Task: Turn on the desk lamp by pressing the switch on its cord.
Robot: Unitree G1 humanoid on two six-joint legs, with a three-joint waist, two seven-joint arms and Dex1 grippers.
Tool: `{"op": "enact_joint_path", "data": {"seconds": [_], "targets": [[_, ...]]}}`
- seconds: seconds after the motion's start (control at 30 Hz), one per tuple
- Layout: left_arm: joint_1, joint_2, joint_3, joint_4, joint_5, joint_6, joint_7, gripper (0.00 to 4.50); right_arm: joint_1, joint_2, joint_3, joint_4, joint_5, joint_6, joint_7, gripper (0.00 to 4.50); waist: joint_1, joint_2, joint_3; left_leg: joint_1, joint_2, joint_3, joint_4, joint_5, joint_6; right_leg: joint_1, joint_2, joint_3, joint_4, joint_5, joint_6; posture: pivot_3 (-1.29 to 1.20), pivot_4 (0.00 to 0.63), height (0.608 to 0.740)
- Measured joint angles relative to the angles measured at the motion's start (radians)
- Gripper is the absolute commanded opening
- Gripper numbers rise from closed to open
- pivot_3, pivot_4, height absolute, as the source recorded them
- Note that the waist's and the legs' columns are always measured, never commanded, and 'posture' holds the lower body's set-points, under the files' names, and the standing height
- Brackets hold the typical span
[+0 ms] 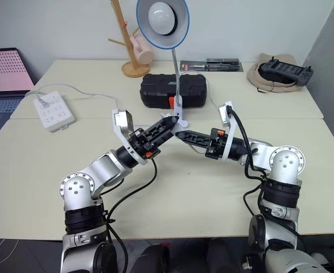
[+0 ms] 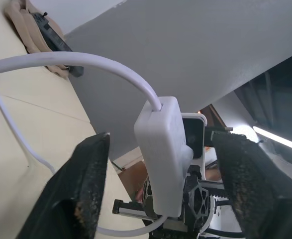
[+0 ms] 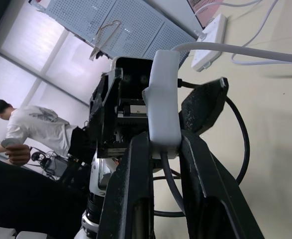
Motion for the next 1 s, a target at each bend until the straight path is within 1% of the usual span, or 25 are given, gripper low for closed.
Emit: {"op": "enact_joint_path", "data": {"seconds": [0.03, 0.07, 0.13, 0.23, 0.3, 0.43, 0.7, 0.73, 0.83, 0.87, 1.0], "targets": [[0.000, 0.004, 0.000, 0.000, -0.003, -0.002, 0.001, 2.32, 0.003, -0.002, 0.002, 0.000, 0.003, 0.000, -0.005, 0.36, 0.000, 0.000, 0.000, 0.000, 0.000, 0.000, 0.000, 0.000, 0.000, 0.000, 0.000, 0.000, 0.000, 0.000, 0.000, 0.00, 0.150, 0.740], [0.000, 0.006, 0.000, 0.000, -0.007, -0.005, 0.002, 2.06, 0.004, -0.004, 0.004, 0.000, 0.004, -0.001, -0.008, 0.36, 0.000, 0.000, 0.000, 0.000, 0.000, 0.000, 0.000, 0.000, 0.000, 0.000, 0.000, 0.000, 0.000, 0.000, 0.000, 0.00, 0.150, 0.740], [0.004, 0.012, 0.000, 0.000, -0.017, -0.010, 0.003, 1.77, 0.005, -0.008, 0.007, 0.000, 0.012, -0.006, -0.009, 0.36, 0.000, 0.000, 0.000, 0.000, 0.000, 0.000, 0.000, 0.000, 0.000, 0.000, 0.000, 0.000, 0.000, 0.000, 0.000, 0.00, 0.150, 0.740], [0.006, 0.020, -0.002, 0.000, -0.022, -0.019, 0.005, 1.17, 0.005, -0.013, 0.008, 0.000, 0.027, -0.013, -0.009, 0.36, 0.000, 0.000, 0.000, 0.000, 0.000, 0.000, 0.000, 0.000, 0.000, 0.000, 0.000, 0.000, -0.001, 0.000, 0.000, 0.00, 0.150, 0.740], [0.007, 0.021, -0.003, 0.000, -0.033, -0.025, 0.003, 0.86, 0.006, -0.014, 0.010, 0.002, 0.039, -0.016, -0.010, 0.36, 0.000, 0.000, 0.000, 0.000, 0.000, 0.000, 0.000, 0.000, 0.000, 0.000, 0.000, 0.000, -0.001, 0.000, 0.000, 0.00, 0.150, 0.740], [0.008, 0.021, -0.009, 0.000, -0.053, -0.032, -0.005, 0.67, 0.005, -0.014, 0.010, 0.008, 0.061, -0.020, -0.010, 0.36, 0.001, 0.000, 0.000, -0.001, 0.000, 0.000, 0.000, 0.000, 0.000, 0.000, 0.000, 0.000, -0.002, 0.000, 0.000, 0.00, 0.150, 0.740], [0.007, 0.047, -0.036, 0.002, -0.053, -0.063, -0.015, 0.63, 0.005, -0.019, 0.020, 0.011, 0.083, -0.035, -0.027, 0.36, 0.001, 0.000, 0.000, -0.001, 0.000, 0.000, 0.000, 0.000, 0.000, 0.000, 0.000, 0.000, -0.002, 0.000, 0.000, 0.00, 0.150, 0.740], [0.007, 0.055, -0.042, 0.002, -0.042, -0.069, -0.028, 0.98, 0.005, -0.022, 0.024, 0.011, 0.083, -0.037, -0.027, 0.36, 0.001, 0.000, 0.000, -0.001, 0.000, 0.000, 0.000, 0.000, 0.000, 0.000, 0.000, 0.000, -0.002, 0.000, 0.000, 0.00, 0.150, 0.740], [0.008, 0.084, -0.052, 0.001, -0.016, -0.081, -0.053, 1.56, 0.005, -0.034, 0.041, 0.011, 0.081, -0.043, -0.030, 0.36, 0.001, 0.000, 0.000, -0.001, 0.000, 0.001, -0.001, 0.000, 0.000, 0.000, 0.001, 0.000, -0.002, 0.000, 0.000, 0.00, 0.150, 0.740], [0.013, 0.101, -0.055, 0.001, -0.011, -0.079, -0.056, 1.82, 0.005, -0.042, 0.049, 0.012, 0.076, -0.050, -0.033, 0.36, 0.000, 0.000, 0.000, -0.001, 0.000, 0.000, -0.001, 0.000, 0.000, 0.000, 0.001, 0.000, -0.002, 0.000, 0.000, 0.00, 0.150, 0.740], [0.035, 0.138, -0.052, 0.002, -0.023, -0.060, -0.065, 2.62, 0.001, -0.059, 0.069, 0.027, 0.064, -0.083, -0.029, 0.36, 0.000, 0.000, 0.000, -0.001, 0.000, 0.000, -0.001, 0.000, 0.001, 0.000, 0.001, 0.000, -0.003, 0.000, 0.000, 0.00, 0.150, 0.740]]}}
